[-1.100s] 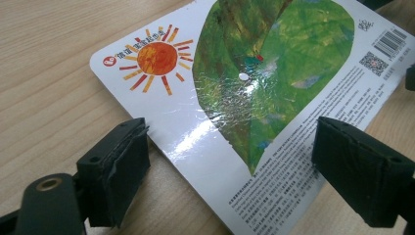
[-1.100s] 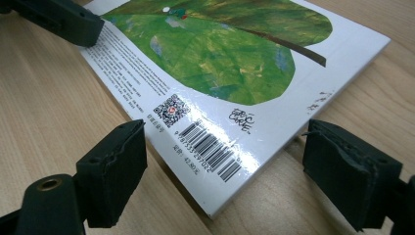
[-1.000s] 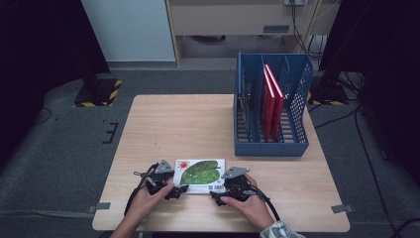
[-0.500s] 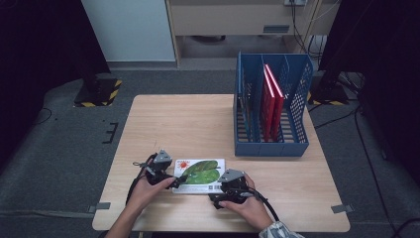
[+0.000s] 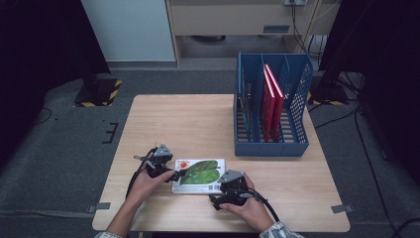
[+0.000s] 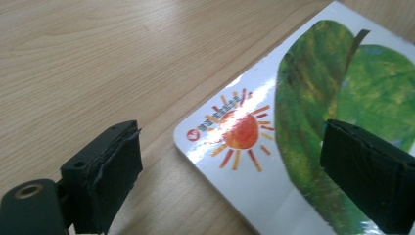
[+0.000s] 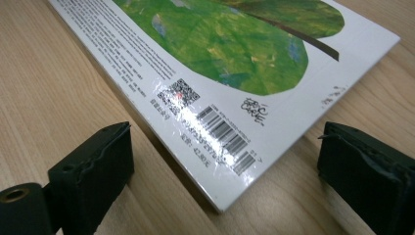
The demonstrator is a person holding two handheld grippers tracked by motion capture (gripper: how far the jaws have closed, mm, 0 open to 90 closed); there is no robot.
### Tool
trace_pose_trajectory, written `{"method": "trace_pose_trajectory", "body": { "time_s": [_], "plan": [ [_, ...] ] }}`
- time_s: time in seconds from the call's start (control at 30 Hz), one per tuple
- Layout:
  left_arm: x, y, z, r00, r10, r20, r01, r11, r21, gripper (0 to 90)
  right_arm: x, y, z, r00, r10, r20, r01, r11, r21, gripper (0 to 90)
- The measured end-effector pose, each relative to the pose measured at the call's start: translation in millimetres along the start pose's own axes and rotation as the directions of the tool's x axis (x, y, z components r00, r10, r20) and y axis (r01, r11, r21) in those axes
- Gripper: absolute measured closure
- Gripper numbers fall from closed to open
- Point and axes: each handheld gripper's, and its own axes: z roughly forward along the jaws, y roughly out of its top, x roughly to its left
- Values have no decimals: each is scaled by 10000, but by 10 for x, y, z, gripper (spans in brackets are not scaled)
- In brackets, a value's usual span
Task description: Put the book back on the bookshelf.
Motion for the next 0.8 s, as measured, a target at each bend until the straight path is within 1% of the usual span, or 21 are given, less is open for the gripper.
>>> {"method": "trace_pose_trajectory", "body": {
  "time_s": [0.07, 0.13, 0.2, 0.3, 0.37, 0.53, 0.6, 0.73, 0.77, 0.8],
  "plan": [
    [29, 2, -2, 10000, -85, 17, 85, 10000, -49, 100, -5, -10, -31, 10000, 15, 44, -16, 10000, 91, 102],
    [30, 6, -14, 9999, -148, -12, 148, 9998, -132, 116, -10, -20, -62, 10000, -48, 4, 48, 9999, 137, 146],
    [27, 10, -23, 9999, -111, 2, 111, 9998, -168, 129, -12, -25, -85, 10000, -81, -36, 82, 9998, 179, 175],
    [42, 1, -31, 9999, -134, -56, 133, 9998, -132, 140, -18, -25, -98, 10000, -65, -33, 65, 9998, 201, 207],
    [54, -8, -34, 9997, -218, -79, 216, 9996, -155, 141, -27, -28, -114, 10000, -33, -32, 34, 9997, 235, 230],
    [41, -16, -12, 9999, -128, 18, 128, 9999, 11, 143, -23, -28, -128, 10000, -74, -49, 75, 9997, 219, 288],
    [38, -19, -1, 9999, -109, 20, 109, 9999, 116, 133, -10, -21, -121, 9999, -97, -30, 97, 9998, 182, 288],
    [50, -39, 19, 9993, -341, 145, 338, 9992, 213, 117, -6, -17, -114, 10000, -35, 1, 35, 9998, 174, 280],
    [48, -45, 27, 9993, -329, 162, 324, 9990, 295, 114, -6, -16, -112, 10000, -42, 2, 42, 9998, 177, 278],
    [45, -49, 37, 9991, -340, 262, 331, 9988, 361, 114, -3, -15, -111, 10000, -44, 29, 44, 9998, 181, 273]
  ]
}}
